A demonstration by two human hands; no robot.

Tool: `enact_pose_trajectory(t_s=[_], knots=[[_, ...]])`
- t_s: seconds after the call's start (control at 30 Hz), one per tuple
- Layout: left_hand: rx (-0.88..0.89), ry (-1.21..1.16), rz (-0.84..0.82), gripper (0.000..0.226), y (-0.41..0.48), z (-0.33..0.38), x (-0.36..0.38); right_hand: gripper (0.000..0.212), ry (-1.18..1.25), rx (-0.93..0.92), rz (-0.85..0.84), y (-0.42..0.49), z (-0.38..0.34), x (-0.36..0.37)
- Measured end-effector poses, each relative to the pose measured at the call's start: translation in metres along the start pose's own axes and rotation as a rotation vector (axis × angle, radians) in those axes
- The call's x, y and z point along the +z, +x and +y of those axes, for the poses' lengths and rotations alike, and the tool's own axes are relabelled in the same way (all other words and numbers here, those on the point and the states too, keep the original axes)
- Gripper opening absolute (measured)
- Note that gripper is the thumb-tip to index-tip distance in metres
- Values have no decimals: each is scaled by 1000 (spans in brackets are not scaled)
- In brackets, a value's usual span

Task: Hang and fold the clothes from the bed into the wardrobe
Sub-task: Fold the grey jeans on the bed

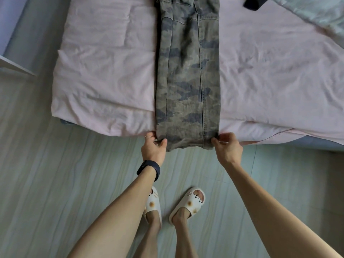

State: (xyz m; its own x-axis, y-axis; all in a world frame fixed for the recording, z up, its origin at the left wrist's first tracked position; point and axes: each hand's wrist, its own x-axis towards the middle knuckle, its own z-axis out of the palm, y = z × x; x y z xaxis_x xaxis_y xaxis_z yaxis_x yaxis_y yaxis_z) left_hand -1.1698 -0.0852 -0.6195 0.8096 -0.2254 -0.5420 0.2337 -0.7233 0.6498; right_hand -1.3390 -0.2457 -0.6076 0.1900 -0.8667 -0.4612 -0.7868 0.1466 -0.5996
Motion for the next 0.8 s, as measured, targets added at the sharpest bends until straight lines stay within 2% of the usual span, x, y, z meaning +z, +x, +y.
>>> enact_pose_trajectory(t_s=[0.07,0.17,0.27,0.43,0.53,0.67,0.8], knots=[[-9,27,-57,20,2,-4,3,23,20,-3,27,-1,2,5],[-13,100,-73,25,0,-9,0,16,-23,-32,-23,-4,8,7],[-27,31,-114,27,-17,-14,-14,25,-57,-57,-72,-15,13,-2],[-106,-109,-309,21,-49,-9,-57,19,108,70,-306,-57,20,-25],[-70,-42,-387,21,-65,4,-84,22,45,27,-261,-84,16,-39],[22,187,-256,42,-78,8,-104,34,-67,-48,-163,-103,2,-51],[19,228,-244,34,-94,9,-115,40,-167,-75,-168,-117,-1,-59]])
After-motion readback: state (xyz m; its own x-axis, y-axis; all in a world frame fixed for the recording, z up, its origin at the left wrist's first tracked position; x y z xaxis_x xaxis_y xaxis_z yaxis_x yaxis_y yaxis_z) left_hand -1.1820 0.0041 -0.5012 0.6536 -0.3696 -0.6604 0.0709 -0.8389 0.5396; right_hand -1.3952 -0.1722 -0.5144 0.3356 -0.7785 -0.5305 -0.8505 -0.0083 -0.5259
